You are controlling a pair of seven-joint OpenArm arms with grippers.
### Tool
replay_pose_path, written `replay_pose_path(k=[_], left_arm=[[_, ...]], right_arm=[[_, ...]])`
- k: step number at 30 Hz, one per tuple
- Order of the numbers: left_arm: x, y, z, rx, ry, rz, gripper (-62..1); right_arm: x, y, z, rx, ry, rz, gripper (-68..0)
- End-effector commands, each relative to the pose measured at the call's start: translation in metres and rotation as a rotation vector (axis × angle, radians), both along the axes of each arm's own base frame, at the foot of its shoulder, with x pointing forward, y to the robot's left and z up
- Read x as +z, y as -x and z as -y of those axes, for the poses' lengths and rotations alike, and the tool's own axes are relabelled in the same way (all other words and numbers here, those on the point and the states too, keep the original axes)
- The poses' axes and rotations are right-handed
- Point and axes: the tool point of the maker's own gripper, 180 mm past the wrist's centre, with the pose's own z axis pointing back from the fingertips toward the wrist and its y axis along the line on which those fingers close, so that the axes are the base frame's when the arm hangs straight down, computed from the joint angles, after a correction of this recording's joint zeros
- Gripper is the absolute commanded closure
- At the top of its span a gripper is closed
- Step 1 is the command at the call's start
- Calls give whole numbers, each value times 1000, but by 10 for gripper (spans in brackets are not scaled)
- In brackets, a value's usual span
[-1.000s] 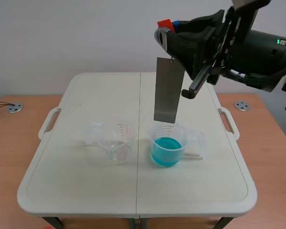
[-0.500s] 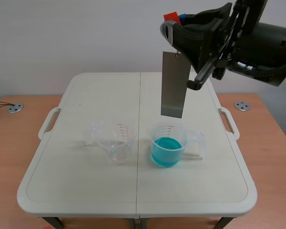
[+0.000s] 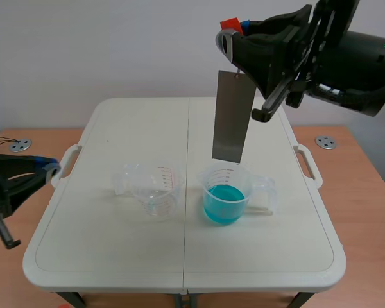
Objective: Hold the metal plate by the orange handle, dip it into the blue solution, take it out and point at it, then put the plate back in the beaker on the left.
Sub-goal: 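Raise the plate and point at it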
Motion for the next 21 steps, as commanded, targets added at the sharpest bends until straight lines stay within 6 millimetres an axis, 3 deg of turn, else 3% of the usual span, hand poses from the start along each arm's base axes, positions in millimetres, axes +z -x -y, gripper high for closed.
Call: replay_pose_path(k=[1, 11, 21], left_arm=[[5, -7, 8, -1, 21, 14, -16], [-1, -33, 84, -97, 4, 1, -16], [-7, -43, 125, -138, -47, -33, -16]], right_arm=[[14, 2, -1, 16, -13, 37, -13], [14, 2, -1, 15, -10, 35, -13], [13, 1, -1, 14, -7, 33, -13]])
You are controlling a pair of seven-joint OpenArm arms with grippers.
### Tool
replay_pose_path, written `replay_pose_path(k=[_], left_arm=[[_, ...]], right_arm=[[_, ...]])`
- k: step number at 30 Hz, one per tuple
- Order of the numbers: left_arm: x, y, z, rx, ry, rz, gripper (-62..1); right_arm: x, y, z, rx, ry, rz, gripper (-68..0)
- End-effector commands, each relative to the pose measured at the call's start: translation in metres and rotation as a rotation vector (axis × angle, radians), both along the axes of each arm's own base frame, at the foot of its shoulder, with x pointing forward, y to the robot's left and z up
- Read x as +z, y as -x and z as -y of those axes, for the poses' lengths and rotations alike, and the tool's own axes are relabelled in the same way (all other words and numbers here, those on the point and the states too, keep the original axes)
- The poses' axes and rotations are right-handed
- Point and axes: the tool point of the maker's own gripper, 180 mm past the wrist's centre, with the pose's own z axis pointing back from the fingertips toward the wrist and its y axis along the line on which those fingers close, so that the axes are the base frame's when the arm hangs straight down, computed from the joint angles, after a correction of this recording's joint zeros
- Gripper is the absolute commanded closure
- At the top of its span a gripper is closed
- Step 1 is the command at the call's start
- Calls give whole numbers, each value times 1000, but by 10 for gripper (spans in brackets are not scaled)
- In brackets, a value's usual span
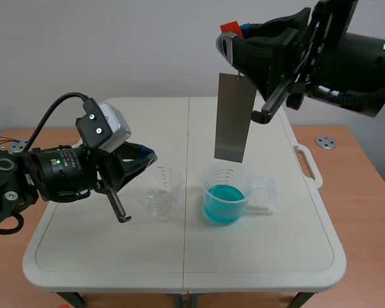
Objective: Hold the metal plate by the orange handle, dip it into the blue solution, take it out and point at it, then put the plate back in the beaker on the left.
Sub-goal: 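Raise the plate and point at it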
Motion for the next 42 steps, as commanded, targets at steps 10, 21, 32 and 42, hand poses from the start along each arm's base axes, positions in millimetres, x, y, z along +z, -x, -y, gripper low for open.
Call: replay_pose_path(k=[10, 21, 32, 42], left_arm=[[11, -4, 25, -48, 20, 21, -16], [9, 5, 53, -102, 31, 2, -16], [11, 6, 59, -107, 46, 2, -16], [16, -1, 37, -57, 52, 48, -17]], right_arm=[[16, 2, -1, 19, -22, 43, -13], [16, 2, -1, 19, -23, 43, -13], [16, 2, -1, 19, -23, 43, -13], [17, 2, -1, 19, -23, 44, -13]])
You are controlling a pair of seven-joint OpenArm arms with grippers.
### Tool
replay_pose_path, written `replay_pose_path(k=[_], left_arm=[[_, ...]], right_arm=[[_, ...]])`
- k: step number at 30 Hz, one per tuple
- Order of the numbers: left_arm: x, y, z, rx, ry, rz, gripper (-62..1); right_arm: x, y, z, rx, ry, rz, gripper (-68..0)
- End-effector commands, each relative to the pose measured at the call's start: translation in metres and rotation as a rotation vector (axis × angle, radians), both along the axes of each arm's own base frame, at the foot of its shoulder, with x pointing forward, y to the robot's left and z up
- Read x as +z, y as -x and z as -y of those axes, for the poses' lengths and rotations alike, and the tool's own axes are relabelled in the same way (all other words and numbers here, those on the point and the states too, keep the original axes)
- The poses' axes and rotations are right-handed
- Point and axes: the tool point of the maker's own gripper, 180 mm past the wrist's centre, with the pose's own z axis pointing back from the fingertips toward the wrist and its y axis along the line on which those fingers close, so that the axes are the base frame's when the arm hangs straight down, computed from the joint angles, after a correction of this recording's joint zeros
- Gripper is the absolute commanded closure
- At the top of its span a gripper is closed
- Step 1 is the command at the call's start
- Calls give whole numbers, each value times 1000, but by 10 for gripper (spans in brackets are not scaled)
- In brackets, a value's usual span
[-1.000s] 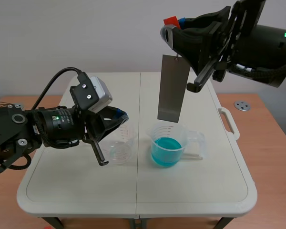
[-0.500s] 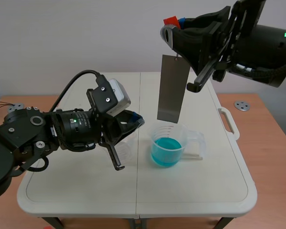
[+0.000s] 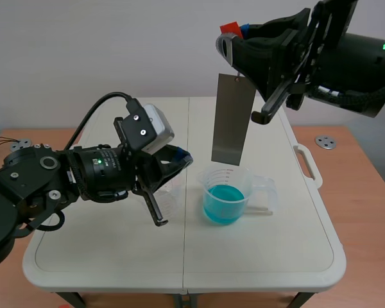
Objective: Hold the metal plate by the orange handle, dip it into the blue solution, take it out and point at it, then put the plate back in the beaker on the left.
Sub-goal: 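Raise the plate and point at it, then put the plate into the left beaker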
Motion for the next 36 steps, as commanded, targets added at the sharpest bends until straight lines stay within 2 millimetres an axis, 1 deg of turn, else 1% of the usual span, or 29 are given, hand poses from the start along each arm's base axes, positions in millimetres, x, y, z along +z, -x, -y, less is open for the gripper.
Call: replay_pose_path(k=[1, 3, 7, 11, 14, 17, 20, 21, 24, 28, 32, 36], left_arm=[[11, -9, -23, 39, 19, 45, -17], [17, -11, -43, 74, 34, 70, -17], [24, -8, -96, 160, 7, 108, -17], [26, 7, -157, 247, -48, 105, -17], [20, 25, -205, 325, -117, 73, -17], [12, 48, -252, 416, -203, 47, -17], [0, 79, -291, 506, -281, -3, -17], [-6, 90, -300, 527, -303, -28, -17], [-28, 129, -320, 558, -363, -131, -17], [-65, 190, -333, 582, -414, -311, -17], [-90, 243, -338, 627, -426, -451, -17], [-111, 293, -330, 653, -422, -583, -17]], right_arm=[[17, 2, -1, 19, -23, 45, -13], [17, 2, -1, 19, -24, 44, -13], [17, 2, -1, 19, -23, 47, -13], [18, 2, -2, 20, -25, 48, -13], [19, 2, -3, 19, -29, 48, -13], [19, 2, -3, 22, -32, 49, -13], [20, 2, -4, 22, -34, 51, -13], [20, 2, -4, 22, -35, 52, -13], [21, 1, -5, 26, -33, 56, -13], [24, 2, -11, 46, -30, 65, -13], [27, 3, -17, 62, -33, 73, -13], [29, 1, -25, 68, -39, 68, -13]])
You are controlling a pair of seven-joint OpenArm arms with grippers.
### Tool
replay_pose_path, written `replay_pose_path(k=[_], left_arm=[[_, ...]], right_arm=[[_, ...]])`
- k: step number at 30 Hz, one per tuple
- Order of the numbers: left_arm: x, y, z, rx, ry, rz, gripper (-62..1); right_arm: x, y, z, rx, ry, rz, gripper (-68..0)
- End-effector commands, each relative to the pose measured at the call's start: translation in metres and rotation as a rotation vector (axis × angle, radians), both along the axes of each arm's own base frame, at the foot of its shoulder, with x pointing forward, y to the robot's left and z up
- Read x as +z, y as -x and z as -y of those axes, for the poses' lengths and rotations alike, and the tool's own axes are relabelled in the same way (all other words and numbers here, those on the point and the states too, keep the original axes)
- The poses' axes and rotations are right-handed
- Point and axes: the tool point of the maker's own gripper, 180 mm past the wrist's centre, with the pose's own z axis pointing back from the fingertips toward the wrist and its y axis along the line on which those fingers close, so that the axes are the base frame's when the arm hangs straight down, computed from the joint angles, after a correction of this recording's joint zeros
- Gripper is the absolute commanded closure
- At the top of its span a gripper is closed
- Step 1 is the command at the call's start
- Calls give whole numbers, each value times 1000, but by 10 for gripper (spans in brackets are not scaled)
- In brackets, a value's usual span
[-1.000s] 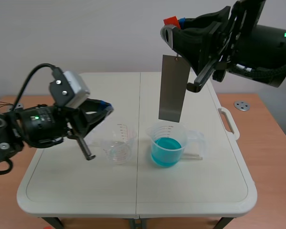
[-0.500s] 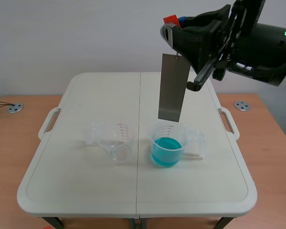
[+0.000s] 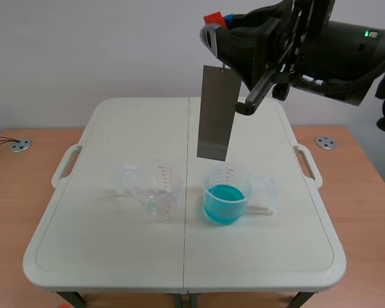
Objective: Hold the metal plate by the orange handle, dip it into the blue solution, take it out and point at it, then put the plate back in the beaker on the left.
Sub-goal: 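Put the plate into the left beaker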
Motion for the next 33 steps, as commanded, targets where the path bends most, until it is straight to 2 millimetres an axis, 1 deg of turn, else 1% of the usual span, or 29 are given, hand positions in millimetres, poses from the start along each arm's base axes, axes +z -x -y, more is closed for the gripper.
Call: replay_pose_path(k=[1, 5, 11, 14, 16, 19, 22, 25, 33], left_arm=[[-4, 9, 11, 12, 33, -11, -17], [-23, 45, 35, 57, 95, -94, -17], [-49, 102, 88, 76, 188, -249, -17], [-57, 127, 113, 91, 230, -320, -17], [-61, 140, 127, 100, 250, -359, -17], [-63, 149, 142, 115, 279, -380, -17], [-69, 151, 148, 128, 282, -399, -17], [-75, 154, 147, 137, 268, -424, -17], [-84, 147, 141, 148, 258, -417, -16]], right_arm=[[20, 3, -9, 30, -39, 44, -13], [23, 4, -22, 52, -50, 44, -13], [25, 8, -44, 86, -58, 39, -13], [25, 9, -55, 100, -49, 36, -13], [26, 11, -62, 109, -58, 36, -13], [25, 12, -70, 114, -57, 32, -13], [23, 13, -79, 121, -56, 25, -13], [20, 12, -87, 127, -51, 18, -13], [14, 3, -105, 146, -73, -23, -13]])
